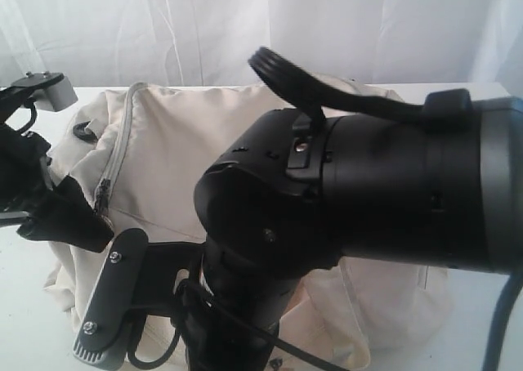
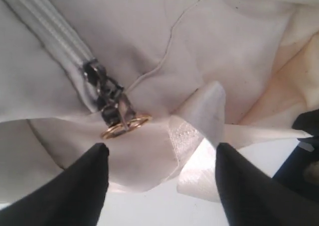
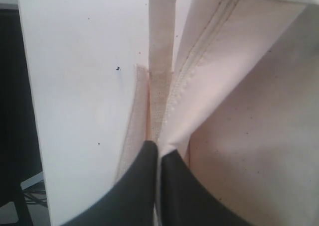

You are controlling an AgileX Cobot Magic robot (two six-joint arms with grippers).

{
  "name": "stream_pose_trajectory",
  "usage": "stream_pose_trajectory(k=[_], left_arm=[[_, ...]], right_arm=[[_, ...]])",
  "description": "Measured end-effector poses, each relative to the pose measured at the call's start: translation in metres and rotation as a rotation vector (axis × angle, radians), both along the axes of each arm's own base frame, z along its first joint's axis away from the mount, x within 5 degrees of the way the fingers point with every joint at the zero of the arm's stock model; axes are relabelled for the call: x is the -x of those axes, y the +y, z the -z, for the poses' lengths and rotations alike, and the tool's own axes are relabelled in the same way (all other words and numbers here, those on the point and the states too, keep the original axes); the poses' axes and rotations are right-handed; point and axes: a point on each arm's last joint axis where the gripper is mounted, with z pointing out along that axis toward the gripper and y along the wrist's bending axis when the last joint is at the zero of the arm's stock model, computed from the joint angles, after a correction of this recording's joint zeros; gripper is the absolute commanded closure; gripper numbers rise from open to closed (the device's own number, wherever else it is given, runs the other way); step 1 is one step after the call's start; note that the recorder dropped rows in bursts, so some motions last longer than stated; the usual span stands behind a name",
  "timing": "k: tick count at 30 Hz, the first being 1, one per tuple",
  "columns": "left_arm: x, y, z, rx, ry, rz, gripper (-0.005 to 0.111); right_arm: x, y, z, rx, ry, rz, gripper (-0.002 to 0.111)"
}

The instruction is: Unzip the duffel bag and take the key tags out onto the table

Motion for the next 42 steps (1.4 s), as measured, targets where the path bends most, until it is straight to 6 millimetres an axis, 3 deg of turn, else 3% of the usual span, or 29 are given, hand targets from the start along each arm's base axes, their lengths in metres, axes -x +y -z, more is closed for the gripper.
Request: stream_pose_trajectory(k=[12, 14, 21, 22, 31, 42], left_arm=[[-0.024, -0.007, 0.022, 0.048, 0.014, -0.101, 0.039], [-0.025, -0.008, 0.025, 0.052, 0.025, -0.103, 0.044], [-0.025, -0.008, 0.025, 0.059, 0.034, -0.099, 0.103], [-0.024, -0.008, 0.025, 0.059, 0.037, -0.097, 0.107], [-0.023, -0.013, 0.004, 0.074, 0.071, 0.013, 0.107], [-0.022, -0.010, -0.007, 0.023, 0.080, 0.073, 0.107]], right_arm=[[0.000, 0.000, 0.000, -0.003, -0.003, -0.008, 0.108], [0.000, 0.000, 0.000, -0.003, -0.003, -0.008, 0.108], [0.000, 0.000, 0.000, -0.004, -0.001, -0.007, 0.108], [0.000, 0.000, 0.000, -0.004, -0.001, -0.007, 0.108], [0.000, 0.000, 0.000, -0.002, 0.001, -0.007, 0.108], [0.001, 0.001, 0.000, -0.005, 0.003, -0.008, 0.108]])
